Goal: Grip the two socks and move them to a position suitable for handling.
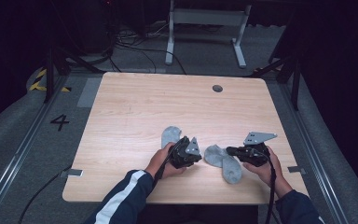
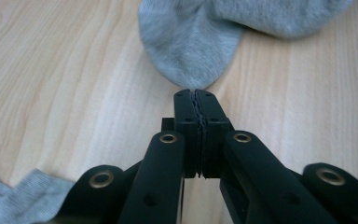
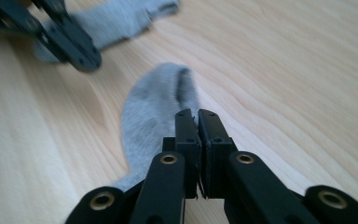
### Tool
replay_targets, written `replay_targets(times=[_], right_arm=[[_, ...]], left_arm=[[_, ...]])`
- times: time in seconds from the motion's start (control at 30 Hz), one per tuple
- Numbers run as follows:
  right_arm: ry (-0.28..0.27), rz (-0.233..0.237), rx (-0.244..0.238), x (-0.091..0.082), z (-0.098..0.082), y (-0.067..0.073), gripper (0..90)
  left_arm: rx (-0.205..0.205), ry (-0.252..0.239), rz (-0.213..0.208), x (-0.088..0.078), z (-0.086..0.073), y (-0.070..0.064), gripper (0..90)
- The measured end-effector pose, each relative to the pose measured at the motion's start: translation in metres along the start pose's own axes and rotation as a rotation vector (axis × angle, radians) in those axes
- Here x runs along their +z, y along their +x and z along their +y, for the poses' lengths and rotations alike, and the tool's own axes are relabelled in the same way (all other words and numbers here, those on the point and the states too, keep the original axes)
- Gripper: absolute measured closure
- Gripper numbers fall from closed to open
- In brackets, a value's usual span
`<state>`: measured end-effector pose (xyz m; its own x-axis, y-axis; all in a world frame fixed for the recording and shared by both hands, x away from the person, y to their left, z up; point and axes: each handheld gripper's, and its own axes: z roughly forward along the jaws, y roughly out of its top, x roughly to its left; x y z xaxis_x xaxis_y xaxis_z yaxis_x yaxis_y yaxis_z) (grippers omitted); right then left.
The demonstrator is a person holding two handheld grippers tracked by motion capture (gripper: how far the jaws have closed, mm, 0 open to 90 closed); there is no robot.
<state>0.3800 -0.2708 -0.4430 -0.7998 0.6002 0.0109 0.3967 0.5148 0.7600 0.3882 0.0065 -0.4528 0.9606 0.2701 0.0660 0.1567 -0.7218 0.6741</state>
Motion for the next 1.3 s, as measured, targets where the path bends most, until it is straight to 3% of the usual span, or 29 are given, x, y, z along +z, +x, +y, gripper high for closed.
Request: replay_targets(times=[0.13,0.23,0.3,0.4,0.63,0.9,1.03,1.13,1.3], right_arm=[[0.093,-0.070,-0.031,0.007,-0.011,-0.008,75.1],[0.120,-0.108,-0.043,0.001,-0.017,-0.011,66.6],[0.112,-0.101,-0.062,-0.005,-0.021,-0.011,65.4],[0.094,-0.071,-0.090,-0.017,-0.027,-0.009,68.3],[0.072,0.038,-0.145,-0.044,-0.047,0.003,78.5],[0.127,0.086,-0.192,-0.036,-0.060,0.014,81.2],[0.141,0.096,-0.218,-0.030,-0.058,0.018,81.4],[0.143,0.104,-0.213,-0.029,-0.058,0.018,81.7],[0.162,0.117,-0.234,-0.031,-0.058,0.020,81.5]], left_arm=[[0.001,0.015,0.017,0.007,0.012,0.001,77.9],[-0.020,-0.002,0.026,0.009,0.019,0.001,69.8],[-0.029,-0.013,0.006,0.012,0.024,0.002,66.5],[-0.057,-0.015,0.009,0.021,0.032,0.004,61.8],[-0.104,0.049,0.044,0.041,0.041,0.012,55.2],[-0.138,0.103,0.064,0.052,0.038,0.020,57.4],[-0.126,0.118,0.047,0.053,0.038,0.026,63.2],[-0.124,0.127,0.059,0.053,0.039,0.031,65.1],[-0.170,0.140,0.052,0.058,0.044,0.046,62.1]])
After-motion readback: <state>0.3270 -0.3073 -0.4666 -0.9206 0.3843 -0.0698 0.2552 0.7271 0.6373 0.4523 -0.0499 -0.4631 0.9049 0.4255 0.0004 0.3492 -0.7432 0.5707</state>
